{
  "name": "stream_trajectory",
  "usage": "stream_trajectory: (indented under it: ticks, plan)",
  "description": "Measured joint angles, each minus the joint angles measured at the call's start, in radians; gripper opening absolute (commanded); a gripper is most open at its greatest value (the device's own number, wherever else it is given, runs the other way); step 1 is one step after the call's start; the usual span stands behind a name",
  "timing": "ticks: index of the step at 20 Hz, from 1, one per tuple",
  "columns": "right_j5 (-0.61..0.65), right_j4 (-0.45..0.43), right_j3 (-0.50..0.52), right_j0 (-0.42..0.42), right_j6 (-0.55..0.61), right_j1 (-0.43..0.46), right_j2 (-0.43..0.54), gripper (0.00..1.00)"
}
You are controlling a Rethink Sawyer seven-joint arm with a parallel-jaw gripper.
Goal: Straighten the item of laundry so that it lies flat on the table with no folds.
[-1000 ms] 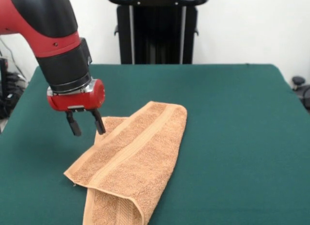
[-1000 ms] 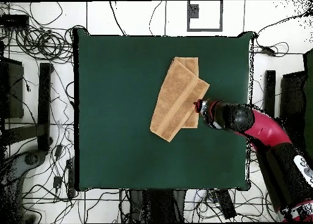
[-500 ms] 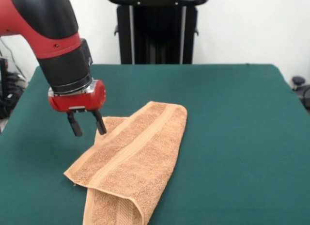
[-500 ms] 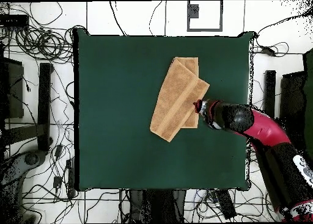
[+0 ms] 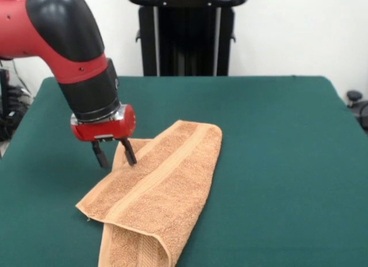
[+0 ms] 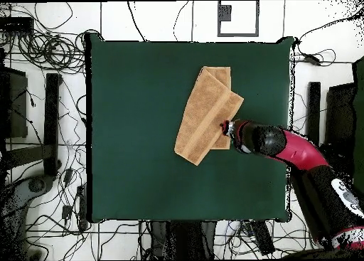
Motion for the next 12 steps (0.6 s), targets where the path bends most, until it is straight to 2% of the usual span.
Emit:
stream_trajectory:
  ticks: [12]
  plan:
    - [-0.008, -0.012, 0.002, -0.035, 0.0, 0.021, 0.035, 1.0]
